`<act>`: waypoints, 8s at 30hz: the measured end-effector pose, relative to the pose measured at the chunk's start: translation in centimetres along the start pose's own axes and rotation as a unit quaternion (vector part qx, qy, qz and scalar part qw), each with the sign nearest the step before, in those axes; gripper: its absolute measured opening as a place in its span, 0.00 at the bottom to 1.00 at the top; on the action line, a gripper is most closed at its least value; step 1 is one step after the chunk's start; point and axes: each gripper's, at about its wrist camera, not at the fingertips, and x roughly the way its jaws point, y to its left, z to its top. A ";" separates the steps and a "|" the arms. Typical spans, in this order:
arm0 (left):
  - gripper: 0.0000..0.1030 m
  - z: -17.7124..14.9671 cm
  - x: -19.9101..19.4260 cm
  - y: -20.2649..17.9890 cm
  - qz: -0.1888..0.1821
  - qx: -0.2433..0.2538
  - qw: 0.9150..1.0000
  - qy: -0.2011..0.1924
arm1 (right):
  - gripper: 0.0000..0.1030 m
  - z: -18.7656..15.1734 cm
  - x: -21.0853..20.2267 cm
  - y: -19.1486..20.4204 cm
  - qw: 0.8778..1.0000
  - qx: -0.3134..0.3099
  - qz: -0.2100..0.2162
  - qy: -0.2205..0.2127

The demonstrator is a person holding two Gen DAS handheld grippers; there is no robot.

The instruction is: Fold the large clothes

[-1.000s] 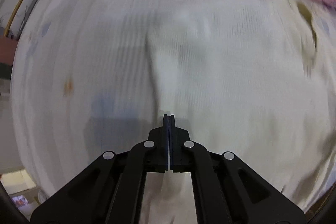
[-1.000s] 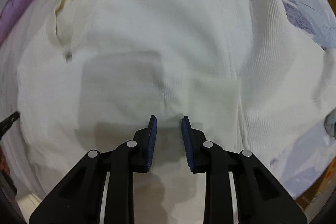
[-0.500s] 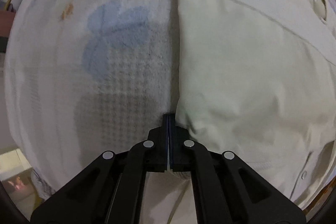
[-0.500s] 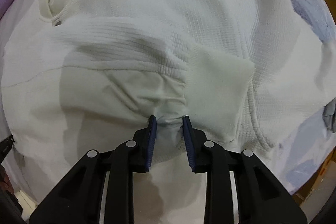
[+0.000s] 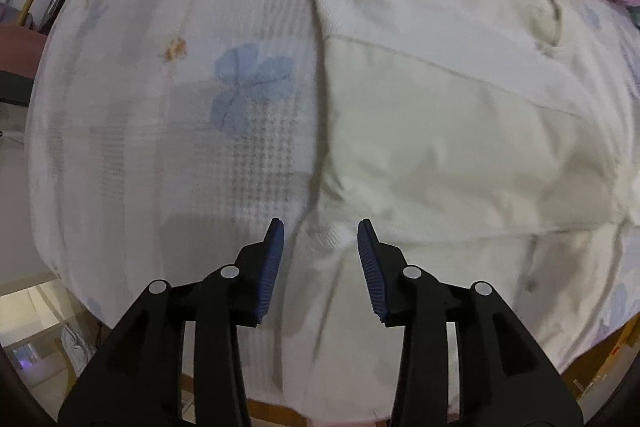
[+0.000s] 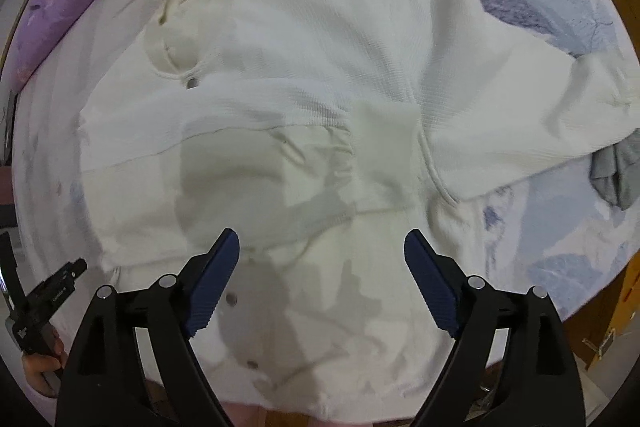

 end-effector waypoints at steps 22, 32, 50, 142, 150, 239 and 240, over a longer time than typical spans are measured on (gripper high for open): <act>0.53 -10.7 -17.0 -10.4 -0.026 -0.014 0.998 -0.050 | 0.84 -4.2 -13.2 -2.9 0.996 -0.027 0.075 -0.041; 0.53 -12.2 -19.6 -12.6 -0.032 0.052 0.994 -0.094 | 0.84 -9.1 -15.7 -4.2 0.995 0.026 0.065 -0.065; 0.56 -14.0 -23.6 -25.0 -0.066 0.195 0.968 -0.146 | 0.86 -13.1 -18.5 -14.3 0.980 0.154 0.078 -0.100; 0.07 8.9 -6.4 -26.5 -0.114 0.027 0.991 -0.062 | 0.07 13.4 -10.8 -2.2 0.947 -0.080 0.268 -0.160; 0.07 7.8 -8.3 -15.4 -0.053 -0.009 0.996 -0.072 | 0.07 10.2 -0.9 5.3 0.962 -0.089 0.243 -0.090; 0.12 3.2 3.3 -9.0 -0.002 -0.123 0.992 -0.021 | 0.39 -0.3 10.5 -7.6 0.952 -0.290 -0.099 -0.016; 0.13 3.1 3.2 -9.1 -0.003 -0.123 0.992 -0.023 | 0.25 0.6 10.6 -8.4 0.959 -0.259 -0.109 -0.031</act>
